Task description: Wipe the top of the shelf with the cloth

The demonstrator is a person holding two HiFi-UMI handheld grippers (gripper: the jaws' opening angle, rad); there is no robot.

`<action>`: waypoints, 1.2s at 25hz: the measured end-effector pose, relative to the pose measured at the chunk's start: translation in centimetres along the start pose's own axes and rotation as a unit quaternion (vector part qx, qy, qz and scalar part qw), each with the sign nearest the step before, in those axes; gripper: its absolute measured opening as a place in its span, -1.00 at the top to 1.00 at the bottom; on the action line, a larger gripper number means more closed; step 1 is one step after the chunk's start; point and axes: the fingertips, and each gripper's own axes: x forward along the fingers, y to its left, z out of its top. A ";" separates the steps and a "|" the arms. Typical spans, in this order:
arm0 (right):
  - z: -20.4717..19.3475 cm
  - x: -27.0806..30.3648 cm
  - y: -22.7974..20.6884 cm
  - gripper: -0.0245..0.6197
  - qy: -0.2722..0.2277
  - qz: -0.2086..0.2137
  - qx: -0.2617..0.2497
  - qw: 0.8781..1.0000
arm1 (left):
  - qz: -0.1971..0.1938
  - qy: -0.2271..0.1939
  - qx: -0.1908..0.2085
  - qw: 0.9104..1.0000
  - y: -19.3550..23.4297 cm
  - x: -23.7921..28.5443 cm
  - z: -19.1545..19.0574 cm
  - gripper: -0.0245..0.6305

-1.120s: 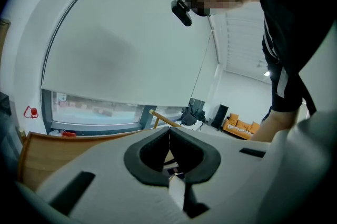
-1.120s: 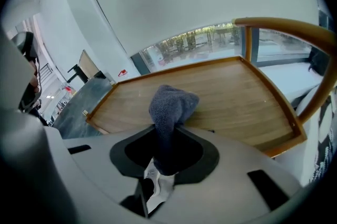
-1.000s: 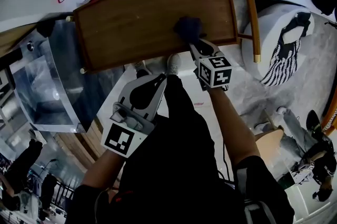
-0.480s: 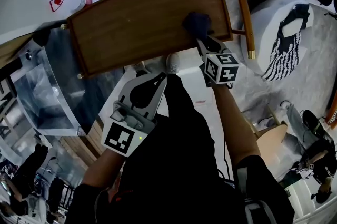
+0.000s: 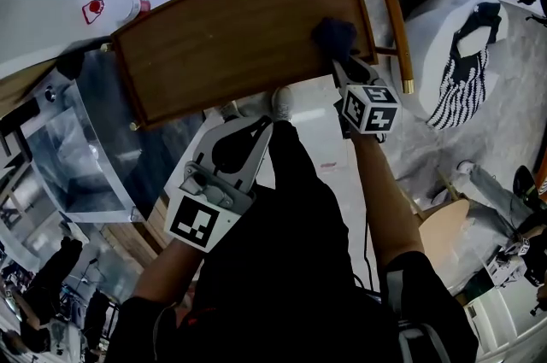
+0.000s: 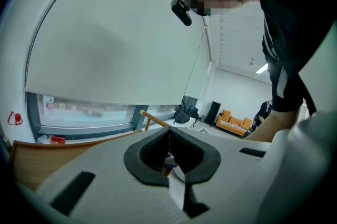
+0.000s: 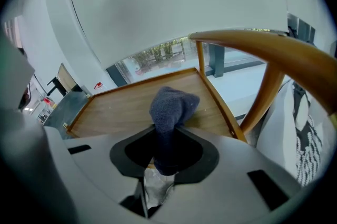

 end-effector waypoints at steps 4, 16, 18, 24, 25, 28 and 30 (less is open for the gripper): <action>1.7 -0.8 2.1 0.67 -0.020 0.010 -0.010 1.000 | 0.005 -0.008 0.007 1.000 0.7 -1.2 1.1 0.86; 11.2 -3.2 15.7 0.67 -0.089 0.099 -0.103 0.986 | 0.065 -0.060 0.036 0.995 5.8 -8.3 6.9 0.86; 12.4 -3.8 18.2 0.67 -0.098 0.114 -0.115 0.982 | 0.076 -0.066 0.044 0.994 6.7 -9.7 7.8 0.86; 15.5 -5.8 24.8 0.67 -0.126 0.155 -0.142 0.969 | 0.110 -0.081 0.063 0.989 9.0 -13.7 10.1 0.86; 15.9 -6.1 25.7 0.67 -0.130 0.161 -0.145 0.968 | 0.115 -0.086 0.066 0.987 9.4 -14.3 10.6 0.86; 16.8 -7.5 28.4 0.67 -0.141 0.177 -0.148 0.963 | 0.127 -0.093 0.071 0.985 10.1 -16.2 11.4 0.86; 17.4 -8.5 29.8 0.67 -0.149 0.184 -0.154 0.959 | 0.134 -0.097 0.076 0.983 10.4 -17.3 11.9 0.86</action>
